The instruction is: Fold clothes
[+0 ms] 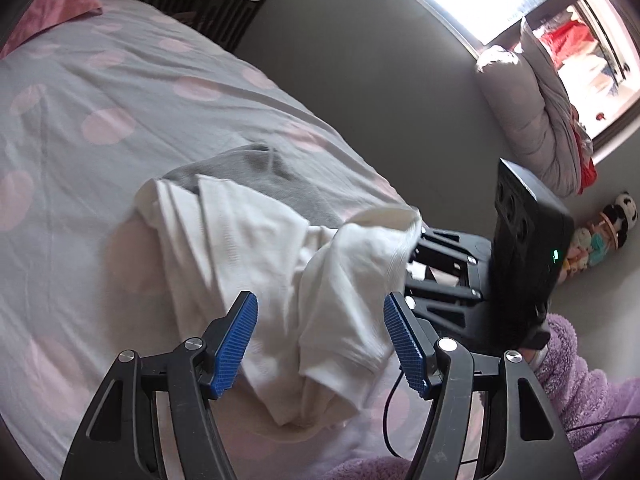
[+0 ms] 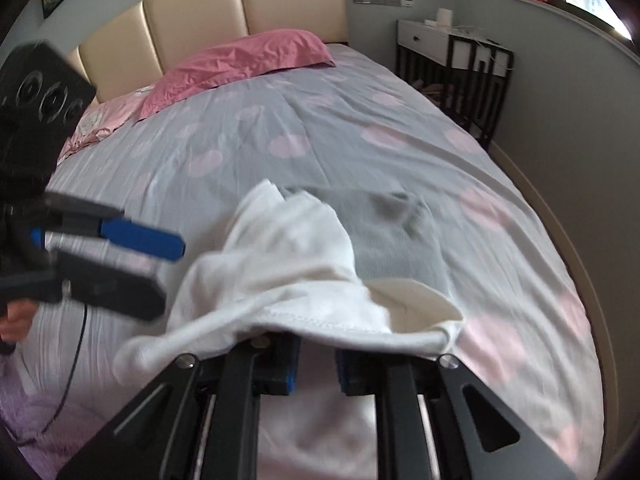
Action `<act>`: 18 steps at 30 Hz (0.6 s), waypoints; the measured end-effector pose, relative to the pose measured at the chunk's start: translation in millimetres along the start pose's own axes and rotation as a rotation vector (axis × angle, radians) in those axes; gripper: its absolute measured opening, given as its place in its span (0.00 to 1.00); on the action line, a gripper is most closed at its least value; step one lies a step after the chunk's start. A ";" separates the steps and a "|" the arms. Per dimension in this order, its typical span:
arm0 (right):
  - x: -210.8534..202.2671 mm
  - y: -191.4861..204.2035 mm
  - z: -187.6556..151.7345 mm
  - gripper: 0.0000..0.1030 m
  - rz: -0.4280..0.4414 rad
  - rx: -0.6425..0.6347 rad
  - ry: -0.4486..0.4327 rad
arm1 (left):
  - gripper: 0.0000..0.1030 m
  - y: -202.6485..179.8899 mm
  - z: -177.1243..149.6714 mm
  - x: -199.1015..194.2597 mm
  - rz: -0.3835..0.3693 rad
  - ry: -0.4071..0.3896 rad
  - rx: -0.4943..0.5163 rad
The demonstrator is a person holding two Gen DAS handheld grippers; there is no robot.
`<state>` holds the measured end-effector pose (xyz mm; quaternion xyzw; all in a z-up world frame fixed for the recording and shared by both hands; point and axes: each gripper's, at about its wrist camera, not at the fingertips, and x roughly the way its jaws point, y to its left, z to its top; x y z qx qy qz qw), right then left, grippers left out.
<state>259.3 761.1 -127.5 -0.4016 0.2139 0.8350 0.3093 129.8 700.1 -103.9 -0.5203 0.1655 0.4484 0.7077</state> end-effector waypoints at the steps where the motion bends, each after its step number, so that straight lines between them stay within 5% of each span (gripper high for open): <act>1: 9.8 0.1 7.0 0.14 0.013 0.002 0.021 | 0.65 5.3 -0.8 -0.6 -0.003 -0.002 -0.014; 9: 48.9 1.9 28.1 0.14 0.088 0.030 0.093 | 0.66 31.6 7.3 6.6 0.004 0.001 -0.082; 18: -25.3 -24.0 -1.7 0.14 0.002 0.088 0.042 | 0.67 0.6 41.4 31.2 0.031 0.054 0.088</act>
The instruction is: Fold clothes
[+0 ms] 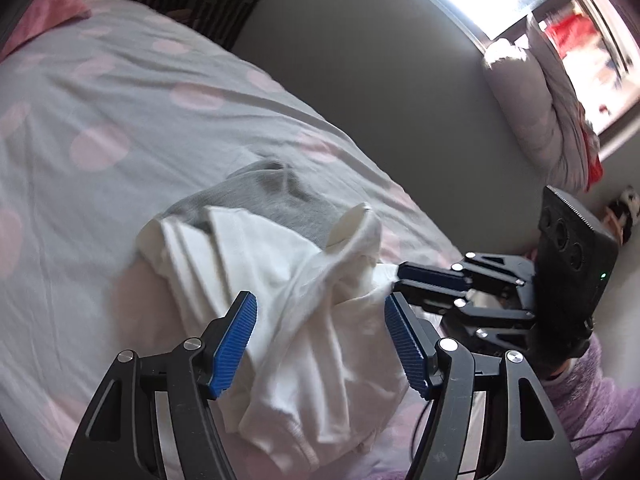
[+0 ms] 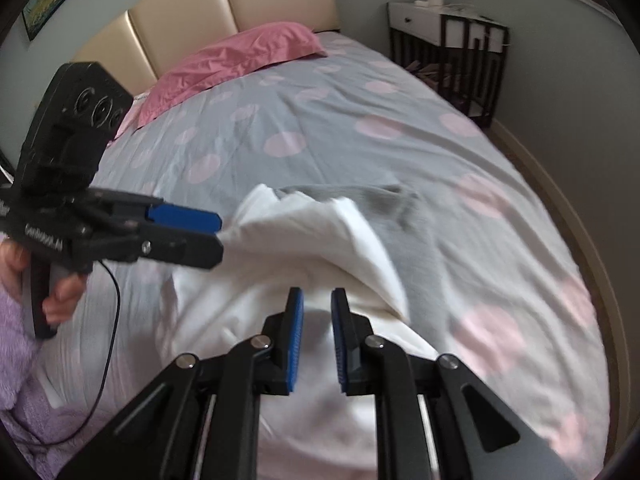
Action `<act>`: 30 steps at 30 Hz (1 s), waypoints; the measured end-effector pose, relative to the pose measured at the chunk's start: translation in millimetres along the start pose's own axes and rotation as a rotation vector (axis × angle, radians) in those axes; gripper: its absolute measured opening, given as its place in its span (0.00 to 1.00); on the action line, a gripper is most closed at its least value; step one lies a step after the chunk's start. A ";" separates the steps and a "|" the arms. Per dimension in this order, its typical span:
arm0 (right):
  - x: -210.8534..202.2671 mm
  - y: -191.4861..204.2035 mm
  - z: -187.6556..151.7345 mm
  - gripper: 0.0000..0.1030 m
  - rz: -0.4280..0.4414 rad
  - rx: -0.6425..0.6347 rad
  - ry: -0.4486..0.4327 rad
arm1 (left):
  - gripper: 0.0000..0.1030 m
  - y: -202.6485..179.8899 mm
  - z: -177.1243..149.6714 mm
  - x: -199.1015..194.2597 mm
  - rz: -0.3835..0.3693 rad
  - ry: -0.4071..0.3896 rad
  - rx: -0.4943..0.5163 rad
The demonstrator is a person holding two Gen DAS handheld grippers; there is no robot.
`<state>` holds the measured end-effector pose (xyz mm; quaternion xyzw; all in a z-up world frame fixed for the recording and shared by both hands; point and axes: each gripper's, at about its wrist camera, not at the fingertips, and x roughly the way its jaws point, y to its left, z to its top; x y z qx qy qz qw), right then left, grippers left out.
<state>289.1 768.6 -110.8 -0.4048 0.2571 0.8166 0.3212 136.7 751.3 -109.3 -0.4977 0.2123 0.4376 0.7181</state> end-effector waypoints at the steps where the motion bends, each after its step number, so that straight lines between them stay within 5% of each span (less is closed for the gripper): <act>1: -4.2 -6.2 -3.9 0.14 -0.024 0.010 0.002 | 0.68 -5.2 4.2 6.0 0.019 0.009 0.026; 7: 3.5 -36.7 -9.9 0.14 -0.026 0.092 0.041 | 0.64 -14.4 25.8 43.6 0.040 0.037 0.087; 9: 12.5 -40.6 -4.1 0.14 -0.016 0.099 0.052 | 0.22 -14.7 30.5 51.6 0.036 0.036 0.093; 12: 30.4 -44.1 6.4 0.14 -0.009 0.096 0.092 | 0.06 -8.7 36.4 54.3 -0.006 0.016 0.058; 18: 26.6 -33.2 19.5 0.14 0.018 0.061 0.062 | 0.05 12.1 44.1 20.0 0.000 -0.106 -0.023; 23: 38.0 -27.9 9.1 0.14 -0.032 0.026 0.115 | 0.04 59.5 38.3 27.4 0.109 -0.072 -0.129; 30: 19.8 -31.8 -3.8 0.14 -0.054 0.054 0.077 | 0.09 86.5 13.8 21.1 0.089 -0.062 -0.253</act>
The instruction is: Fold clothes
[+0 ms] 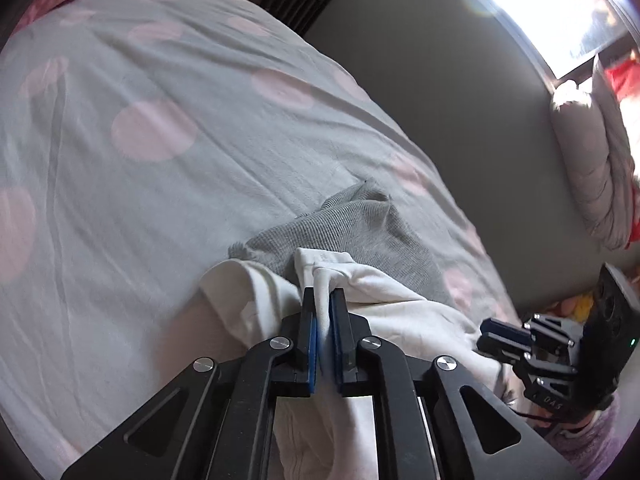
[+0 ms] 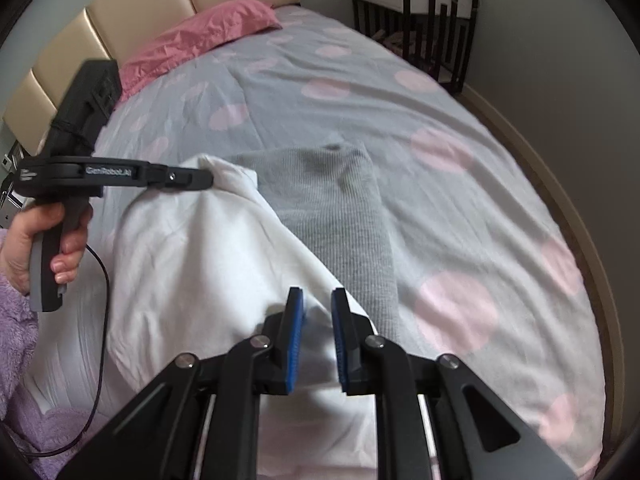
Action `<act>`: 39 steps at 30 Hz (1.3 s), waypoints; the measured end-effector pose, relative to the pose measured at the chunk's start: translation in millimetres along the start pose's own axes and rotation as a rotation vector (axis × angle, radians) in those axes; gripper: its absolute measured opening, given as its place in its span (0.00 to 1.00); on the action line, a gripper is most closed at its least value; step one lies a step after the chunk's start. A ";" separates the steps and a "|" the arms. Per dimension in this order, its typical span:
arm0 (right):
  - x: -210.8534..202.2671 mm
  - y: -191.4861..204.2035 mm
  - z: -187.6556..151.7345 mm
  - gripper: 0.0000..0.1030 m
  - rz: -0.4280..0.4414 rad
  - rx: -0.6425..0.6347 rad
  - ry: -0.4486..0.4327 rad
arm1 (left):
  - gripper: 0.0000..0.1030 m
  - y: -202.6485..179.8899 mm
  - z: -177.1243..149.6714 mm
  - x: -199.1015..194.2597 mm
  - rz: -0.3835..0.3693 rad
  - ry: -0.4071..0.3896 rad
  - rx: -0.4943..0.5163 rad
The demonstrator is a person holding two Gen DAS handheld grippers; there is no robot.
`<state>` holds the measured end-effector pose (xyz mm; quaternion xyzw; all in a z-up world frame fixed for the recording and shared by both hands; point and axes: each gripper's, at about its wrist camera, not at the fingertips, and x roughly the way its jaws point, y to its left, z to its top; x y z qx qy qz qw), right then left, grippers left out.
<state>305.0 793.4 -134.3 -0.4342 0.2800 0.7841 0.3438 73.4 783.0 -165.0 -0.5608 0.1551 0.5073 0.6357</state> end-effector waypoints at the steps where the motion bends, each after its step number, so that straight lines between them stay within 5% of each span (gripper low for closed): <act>1: -8.7 6.2 -1.6 0.14 -0.001 -0.027 -0.014 | 0.12 5.1 -0.1 -7.2 -0.002 -0.007 -0.032; 5: -37.7 47.0 -17.4 0.23 -0.016 -0.203 -0.065 | 0.49 9.5 -14.5 -42.2 0.064 -0.052 -0.054; 11: -39.2 113.3 -59.3 0.25 -0.096 -0.467 -0.098 | 0.71 -14.1 -71.2 -95.3 0.137 -0.175 0.074; 15: -29.5 147.7 -83.8 0.26 -0.106 -0.612 -0.085 | 0.76 -21.4 -113.1 -120.6 0.238 -0.285 0.138; 19: -18.7 179.0 -102.0 0.58 -0.174 -0.748 -0.094 | 0.77 -14.5 -146.9 -126.8 0.288 -0.316 0.152; 22: -6.1 195.7 -108.3 0.62 -0.238 -0.823 -0.087 | 0.77 -1.7 -160.4 -122.7 0.280 -0.291 0.112; 30: 46.1 208.2 -110.3 0.59 -0.396 -0.951 0.009 | 0.77 27.7 -181.5 -126.6 0.252 -0.266 0.018; 35: 48.2 214.5 -111.4 0.24 -0.506 -0.961 -0.065 | 0.77 31.2 -182.0 -133.8 0.229 -0.274 0.023; 39: 14.3 208.1 -95.1 0.15 -0.451 -0.844 -0.127 | 0.77 31.9 -174.2 -130.4 0.194 -0.265 0.051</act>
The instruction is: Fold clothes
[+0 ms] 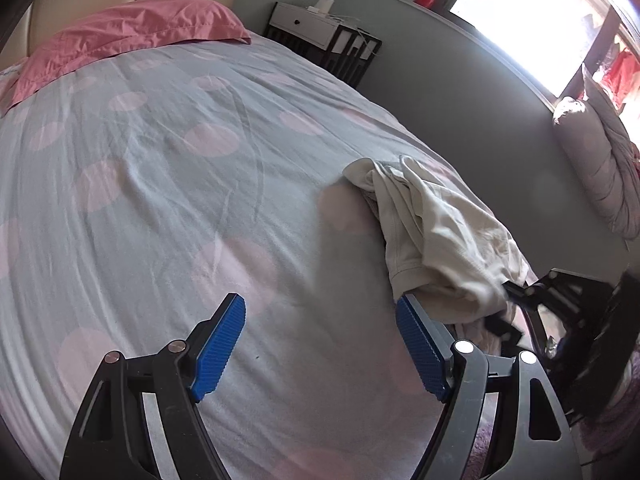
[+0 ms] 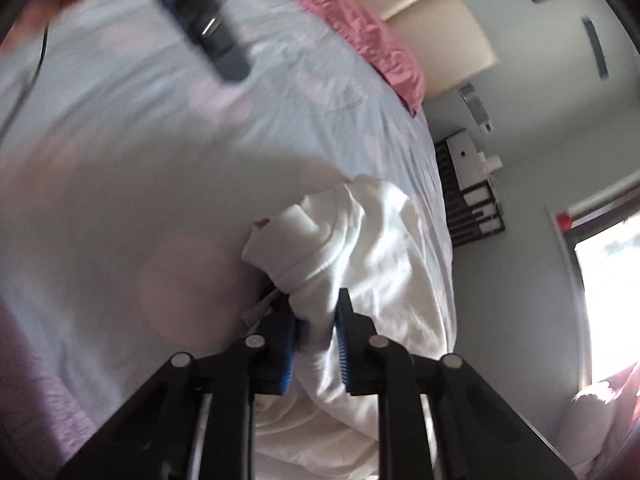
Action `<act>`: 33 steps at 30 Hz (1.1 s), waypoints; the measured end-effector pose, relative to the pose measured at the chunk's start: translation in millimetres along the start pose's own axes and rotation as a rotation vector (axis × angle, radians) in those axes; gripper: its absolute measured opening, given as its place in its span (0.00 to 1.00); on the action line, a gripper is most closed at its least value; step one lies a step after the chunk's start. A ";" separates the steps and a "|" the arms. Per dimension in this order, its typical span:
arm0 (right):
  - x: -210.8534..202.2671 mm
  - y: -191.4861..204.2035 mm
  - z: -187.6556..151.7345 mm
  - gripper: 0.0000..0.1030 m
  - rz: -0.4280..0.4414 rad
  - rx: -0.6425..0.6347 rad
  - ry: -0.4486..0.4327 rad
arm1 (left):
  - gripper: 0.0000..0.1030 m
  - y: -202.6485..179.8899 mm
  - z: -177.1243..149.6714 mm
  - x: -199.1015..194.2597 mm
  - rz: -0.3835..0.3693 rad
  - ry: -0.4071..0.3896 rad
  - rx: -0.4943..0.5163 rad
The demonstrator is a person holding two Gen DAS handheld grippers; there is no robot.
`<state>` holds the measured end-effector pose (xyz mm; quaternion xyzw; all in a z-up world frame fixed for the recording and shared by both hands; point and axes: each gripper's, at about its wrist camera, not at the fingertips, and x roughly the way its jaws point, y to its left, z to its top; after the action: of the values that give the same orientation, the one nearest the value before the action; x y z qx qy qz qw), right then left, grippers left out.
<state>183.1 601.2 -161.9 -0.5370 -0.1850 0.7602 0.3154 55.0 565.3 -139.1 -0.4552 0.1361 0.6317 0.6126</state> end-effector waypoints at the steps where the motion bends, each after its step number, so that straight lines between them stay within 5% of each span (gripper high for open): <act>1: -5.8 -11.5 1.5 0.13 0.020 0.048 -0.010 | 0.77 -0.8 2.1 2.4 -0.011 0.003 0.006; 12: -16.1 -148.1 10.7 0.11 0.107 0.270 -0.007 | 0.77 -15.9 33.9 35.3 -0.106 0.023 0.066; 21: 80.9 -254.6 -0.9 0.11 0.241 0.425 0.065 | 0.77 -27.9 60.6 83.2 -0.157 0.068 0.086; 33: 223.5 -276.9 -55.6 0.13 0.399 0.618 0.249 | 0.77 -47.0 97.1 132.0 -0.325 0.078 0.034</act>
<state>262.7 952.4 -166.3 -0.5304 0.2003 0.7554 0.3284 79.3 731.9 -165.6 -0.4851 0.0951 0.5036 0.7085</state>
